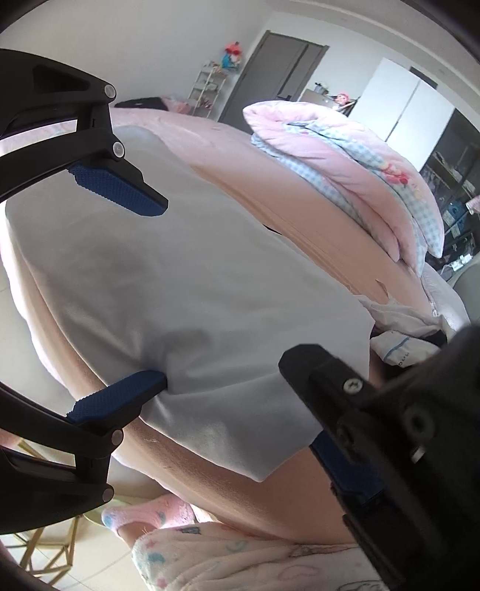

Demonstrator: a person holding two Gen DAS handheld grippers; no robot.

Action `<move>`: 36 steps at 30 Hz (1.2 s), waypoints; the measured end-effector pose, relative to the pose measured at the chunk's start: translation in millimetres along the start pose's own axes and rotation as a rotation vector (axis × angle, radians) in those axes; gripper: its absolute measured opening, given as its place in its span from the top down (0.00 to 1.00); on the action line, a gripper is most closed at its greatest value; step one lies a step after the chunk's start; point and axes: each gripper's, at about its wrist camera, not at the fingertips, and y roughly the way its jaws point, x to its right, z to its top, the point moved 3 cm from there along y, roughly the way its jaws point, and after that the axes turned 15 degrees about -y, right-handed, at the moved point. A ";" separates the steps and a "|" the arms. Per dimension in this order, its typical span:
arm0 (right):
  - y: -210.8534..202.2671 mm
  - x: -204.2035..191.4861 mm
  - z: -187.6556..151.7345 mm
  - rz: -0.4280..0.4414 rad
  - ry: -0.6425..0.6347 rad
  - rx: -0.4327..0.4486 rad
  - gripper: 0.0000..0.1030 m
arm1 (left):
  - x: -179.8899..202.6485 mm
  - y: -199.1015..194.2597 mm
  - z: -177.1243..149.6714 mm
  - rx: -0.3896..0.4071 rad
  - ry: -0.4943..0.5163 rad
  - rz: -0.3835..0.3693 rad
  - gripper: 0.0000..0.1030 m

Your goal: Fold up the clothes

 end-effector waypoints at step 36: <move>-22.2 -40.4 11.7 -0.359 -0.397 -0.099 0.41 | -8.7 20.9 -5.2 -0.013 0.004 -0.167 0.80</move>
